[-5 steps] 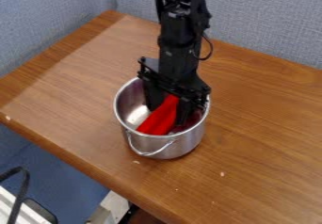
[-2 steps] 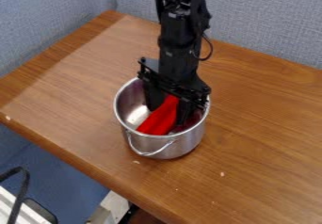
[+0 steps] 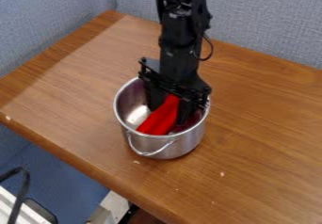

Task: Move the red object from the metal pot to the table

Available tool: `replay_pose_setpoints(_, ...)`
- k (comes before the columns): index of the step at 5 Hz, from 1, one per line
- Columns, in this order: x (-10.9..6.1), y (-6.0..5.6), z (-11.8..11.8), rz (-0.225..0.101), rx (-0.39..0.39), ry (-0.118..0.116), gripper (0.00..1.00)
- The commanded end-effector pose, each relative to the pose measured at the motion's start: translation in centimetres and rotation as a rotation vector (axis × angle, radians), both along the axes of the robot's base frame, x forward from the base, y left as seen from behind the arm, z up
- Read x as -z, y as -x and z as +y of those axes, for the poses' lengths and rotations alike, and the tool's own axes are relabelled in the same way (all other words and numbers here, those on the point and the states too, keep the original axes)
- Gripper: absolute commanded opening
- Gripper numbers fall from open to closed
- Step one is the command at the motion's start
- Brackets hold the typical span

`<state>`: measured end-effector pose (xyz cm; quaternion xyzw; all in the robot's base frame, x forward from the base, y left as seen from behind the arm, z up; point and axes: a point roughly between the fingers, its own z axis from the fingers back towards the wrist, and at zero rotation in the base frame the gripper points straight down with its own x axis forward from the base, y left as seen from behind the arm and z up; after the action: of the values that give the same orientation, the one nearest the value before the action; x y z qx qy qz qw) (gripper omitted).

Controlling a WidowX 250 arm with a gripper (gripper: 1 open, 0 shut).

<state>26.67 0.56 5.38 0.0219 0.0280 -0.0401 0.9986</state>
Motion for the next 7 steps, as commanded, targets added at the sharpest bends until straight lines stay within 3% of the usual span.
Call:
replay_pose_setpoints(1,-0.88,-0.9,0.18,-0.042,-0.004,-0.002,0.0)
replay_pose_setpoints(5,-0.71,-1.11,0.18,-0.047,-0.013,0.002,0.0)
replay_pose_setpoints(7,-0.59,-1.1,0.34,-0.045,-0.023,0.019,0.0)
